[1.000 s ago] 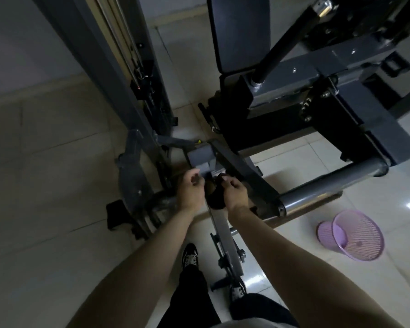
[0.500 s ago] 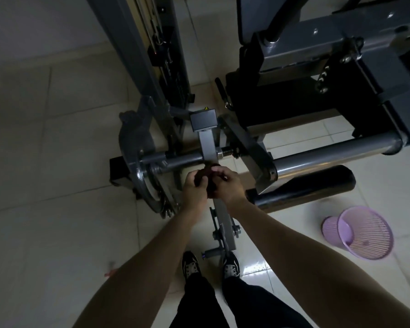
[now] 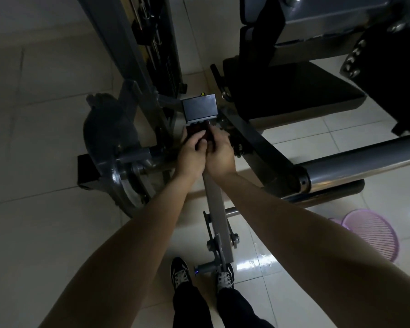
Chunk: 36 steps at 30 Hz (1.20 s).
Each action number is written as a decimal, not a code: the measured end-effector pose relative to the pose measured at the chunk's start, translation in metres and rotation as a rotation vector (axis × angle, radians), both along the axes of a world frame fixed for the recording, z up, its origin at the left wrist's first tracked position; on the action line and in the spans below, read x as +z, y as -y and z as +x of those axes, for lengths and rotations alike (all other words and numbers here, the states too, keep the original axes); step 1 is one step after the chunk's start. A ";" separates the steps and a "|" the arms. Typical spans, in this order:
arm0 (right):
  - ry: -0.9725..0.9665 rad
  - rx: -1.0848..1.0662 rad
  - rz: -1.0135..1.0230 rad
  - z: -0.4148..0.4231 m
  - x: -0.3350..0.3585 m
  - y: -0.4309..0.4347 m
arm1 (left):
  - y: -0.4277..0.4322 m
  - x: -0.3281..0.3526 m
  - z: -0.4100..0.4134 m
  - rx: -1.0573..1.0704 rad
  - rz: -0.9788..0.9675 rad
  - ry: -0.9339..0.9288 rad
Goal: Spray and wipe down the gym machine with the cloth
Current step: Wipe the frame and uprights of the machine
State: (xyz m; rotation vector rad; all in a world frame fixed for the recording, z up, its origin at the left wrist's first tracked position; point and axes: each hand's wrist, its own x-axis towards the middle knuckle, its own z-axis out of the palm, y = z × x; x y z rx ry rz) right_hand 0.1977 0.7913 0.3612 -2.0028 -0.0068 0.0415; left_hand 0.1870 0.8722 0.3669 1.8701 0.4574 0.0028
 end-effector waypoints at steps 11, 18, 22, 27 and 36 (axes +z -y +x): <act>0.076 -0.059 -0.099 -0.036 -0.072 0.012 | -0.010 -0.087 -0.034 -0.079 0.338 0.277; 0.118 -0.011 -0.073 -0.034 -0.064 0.011 | -0.010 -0.071 -0.055 -0.019 0.148 0.362; 0.225 -0.207 -0.062 0.003 -0.045 0.001 | -0.032 -0.063 -0.024 0.057 0.196 0.320; 0.319 -0.340 0.012 0.040 -0.029 -0.006 | -0.030 -0.070 0.004 -0.031 0.202 0.091; 0.407 -0.092 -0.277 0.009 -0.082 0.004 | -0.027 -0.109 -0.008 -0.176 0.628 0.188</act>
